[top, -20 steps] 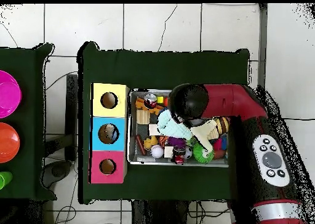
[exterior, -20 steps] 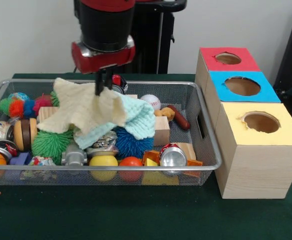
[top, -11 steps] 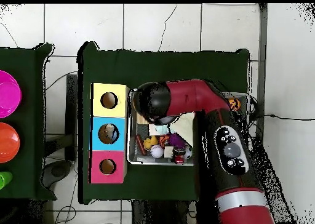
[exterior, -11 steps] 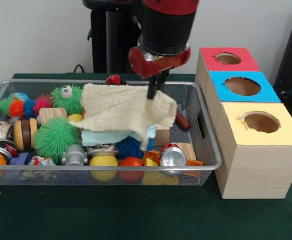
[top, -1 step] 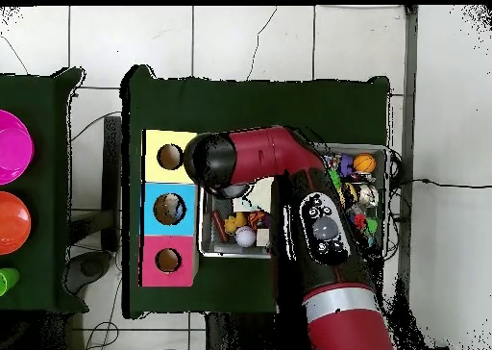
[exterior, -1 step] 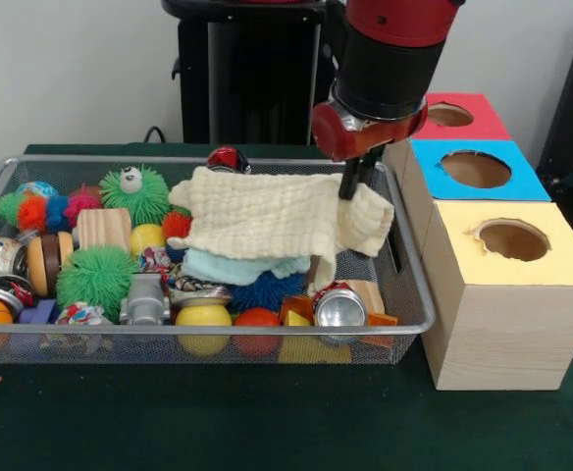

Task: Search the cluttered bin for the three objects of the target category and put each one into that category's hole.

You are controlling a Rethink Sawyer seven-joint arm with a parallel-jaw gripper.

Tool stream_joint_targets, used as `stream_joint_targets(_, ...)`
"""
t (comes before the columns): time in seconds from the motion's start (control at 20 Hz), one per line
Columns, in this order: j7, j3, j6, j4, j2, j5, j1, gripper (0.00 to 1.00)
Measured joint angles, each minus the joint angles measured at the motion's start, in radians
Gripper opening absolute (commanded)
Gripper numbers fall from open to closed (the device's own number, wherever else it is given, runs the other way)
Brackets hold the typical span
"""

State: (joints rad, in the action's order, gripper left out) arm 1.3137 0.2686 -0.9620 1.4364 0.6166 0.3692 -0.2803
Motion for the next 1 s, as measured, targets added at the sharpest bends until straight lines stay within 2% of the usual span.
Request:
stream_joint_targets(0.35,0.004,-0.046,0.030,0.000,-0.020,-0.001,0.014,0.00)
stream_joint_targets(0.4,0.004,-0.059,0.030,0.000,-0.025,-0.001,0.015,1.00)
stream_joint_targets(1.0,0.004,-0.112,0.030,-0.002,-0.043,0.000,0.020,1.00)
